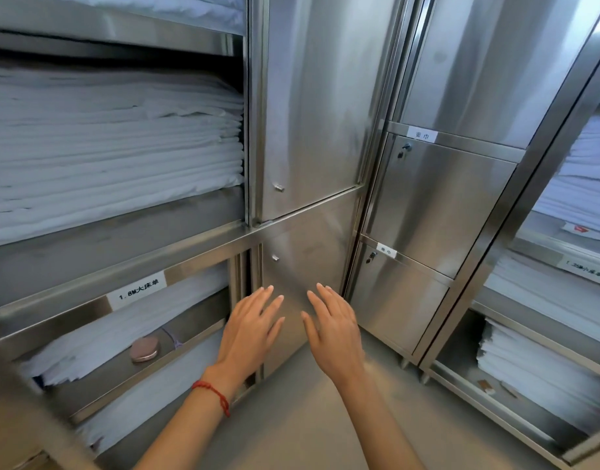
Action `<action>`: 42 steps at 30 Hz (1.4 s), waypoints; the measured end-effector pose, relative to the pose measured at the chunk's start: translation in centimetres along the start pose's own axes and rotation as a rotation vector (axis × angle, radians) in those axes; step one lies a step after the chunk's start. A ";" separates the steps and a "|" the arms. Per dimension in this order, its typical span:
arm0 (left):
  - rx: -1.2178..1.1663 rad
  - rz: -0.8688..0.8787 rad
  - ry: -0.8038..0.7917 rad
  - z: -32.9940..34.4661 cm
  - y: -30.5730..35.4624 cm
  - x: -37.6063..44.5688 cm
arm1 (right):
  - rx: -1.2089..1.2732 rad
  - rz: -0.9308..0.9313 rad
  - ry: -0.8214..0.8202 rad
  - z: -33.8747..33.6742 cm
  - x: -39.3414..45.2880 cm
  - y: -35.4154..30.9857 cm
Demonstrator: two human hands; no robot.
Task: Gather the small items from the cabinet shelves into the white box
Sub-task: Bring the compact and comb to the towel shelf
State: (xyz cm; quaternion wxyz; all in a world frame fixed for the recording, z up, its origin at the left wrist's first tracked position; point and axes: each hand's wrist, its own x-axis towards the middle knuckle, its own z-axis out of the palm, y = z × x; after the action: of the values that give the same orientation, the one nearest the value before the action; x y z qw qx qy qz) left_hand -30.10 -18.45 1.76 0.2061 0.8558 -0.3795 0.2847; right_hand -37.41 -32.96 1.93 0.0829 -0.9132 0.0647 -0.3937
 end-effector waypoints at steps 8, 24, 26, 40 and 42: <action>0.037 -0.046 0.008 2.4 -5.1 3.7 | 0.069 -0.027 -0.040 5.5 5.1 -0.1; 0.150 -0.227 0.010 3.3 -12.1 4.0 | 0.222 -0.162 -0.156 13.4 9.7 -3.5; 0.180 -0.260 0.015 3.5 -12.6 3.7 | 0.254 -0.192 -0.181 14.3 10.1 -3.8; 0.328 -0.486 0.013 6.5 -14.1 1.9 | 0.444 -0.410 -0.323 20.7 11.9 -3.3; 0.348 -0.508 -0.001 6.9 -14.1 1.6 | 0.455 -0.441 -0.337 21.7 11.9 -3.2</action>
State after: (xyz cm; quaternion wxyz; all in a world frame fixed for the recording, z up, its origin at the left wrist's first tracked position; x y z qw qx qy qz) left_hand -16.10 -14.43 -4.33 0.1207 0.9459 -0.0988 0.2845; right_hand -13.34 -29.84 -3.68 0.2065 -0.9154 -0.2379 -0.2505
